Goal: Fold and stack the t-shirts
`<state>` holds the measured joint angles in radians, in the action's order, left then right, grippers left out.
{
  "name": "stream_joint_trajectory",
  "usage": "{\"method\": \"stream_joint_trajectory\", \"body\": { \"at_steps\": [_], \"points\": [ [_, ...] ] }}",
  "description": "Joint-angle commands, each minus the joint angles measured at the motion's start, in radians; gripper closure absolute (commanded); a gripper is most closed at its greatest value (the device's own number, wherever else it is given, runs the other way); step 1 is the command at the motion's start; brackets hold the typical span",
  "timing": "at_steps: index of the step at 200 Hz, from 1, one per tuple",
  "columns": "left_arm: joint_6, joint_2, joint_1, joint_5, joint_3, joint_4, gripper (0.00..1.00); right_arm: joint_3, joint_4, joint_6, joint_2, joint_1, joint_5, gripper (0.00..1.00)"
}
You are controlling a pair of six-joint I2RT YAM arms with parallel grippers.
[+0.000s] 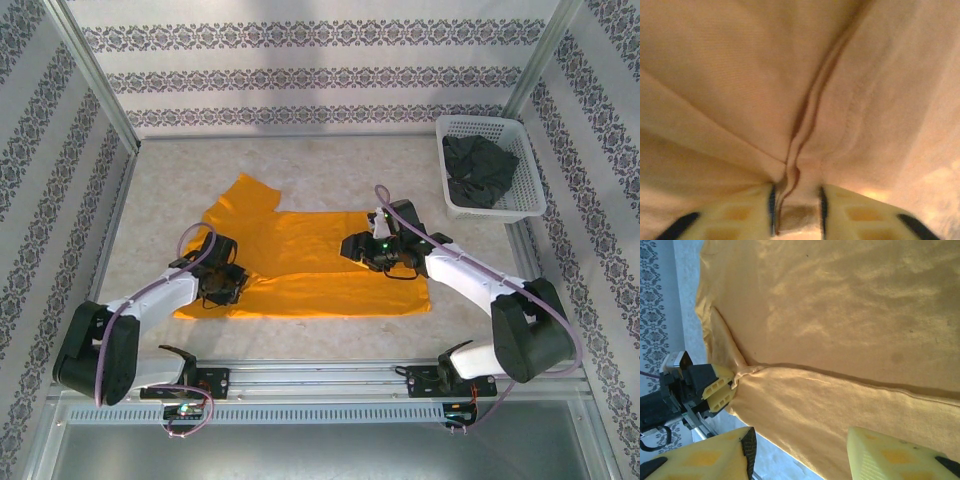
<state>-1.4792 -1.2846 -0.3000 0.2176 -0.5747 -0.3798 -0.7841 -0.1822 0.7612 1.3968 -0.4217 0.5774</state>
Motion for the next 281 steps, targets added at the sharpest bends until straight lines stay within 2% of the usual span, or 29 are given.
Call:
{"method": "stream_joint_trajectory", "body": {
  "at_steps": [1, 12, 22, 58, 92, 141, 152, 171, 186, 220, 243, 258, 281],
  "points": [
    [0.003, -0.012, -0.012, -0.011, -0.050, 0.027, 0.88, -0.022, -0.013, 0.007, 0.011, -0.009, -0.008, 0.49],
    [0.018, -0.023, -0.011, -0.022, -0.075, 0.013, 0.96, -0.027, -0.017, 0.006, 0.011, -0.008, -0.011, 0.50],
    [0.040, -0.039, -0.013, -0.031, -0.105, -0.006, 1.00, -0.030, -0.020, 0.005, 0.010, -0.006, -0.014, 0.50],
    [0.144, -0.150, -0.013, -0.026, -0.226, -0.052, 1.00, -0.043, -0.037, 0.010, 0.016, 0.010, -0.007, 0.52],
    [0.258, -0.303, -0.020, 0.050, -0.352, -0.075, 1.00, -0.056, -0.061, 0.007, 0.025, 0.028, -0.003, 0.53],
    [0.419, -0.410, -0.039, 0.034, -0.496, -0.200, 1.00, -0.040, -0.072, 0.007, 0.023, 0.046, 0.018, 0.53],
    [0.444, -0.430, -0.038, 0.026, -0.522, -0.231, 0.91, -0.038, -0.074, 0.006, 0.023, 0.048, 0.021, 0.53],
    [0.468, -0.434, -0.039, -0.010, -0.557, -0.266, 0.61, -0.038, -0.090, 0.001, 0.021, 0.062, 0.010, 0.51],
    [0.485, -0.423, -0.035, -0.055, -0.597, -0.286, 0.54, -0.044, -0.093, 0.011, 0.021, 0.086, -0.004, 0.51],
    [0.517, -0.458, 0.051, -0.069, -0.714, -0.239, 0.56, -0.160, -0.178, 0.012, 0.097, 0.126, -0.157, 0.54],
    [0.589, -0.548, 0.119, -0.091, -0.844, -0.205, 0.65, -0.315, -0.285, -0.015, 0.210, 0.123, -0.323, 0.56],
    [0.632, -0.621, 0.154, -0.119, -0.920, -0.180, 0.72, -0.405, -0.322, -0.036, 0.292, 0.126, -0.382, 0.57],
    [0.680, -0.712, 0.198, -0.146, -0.992, -0.102, 0.75, -0.526, -0.359, -0.082, 0.391, 0.129, -0.433, 0.57]
  ]
}}
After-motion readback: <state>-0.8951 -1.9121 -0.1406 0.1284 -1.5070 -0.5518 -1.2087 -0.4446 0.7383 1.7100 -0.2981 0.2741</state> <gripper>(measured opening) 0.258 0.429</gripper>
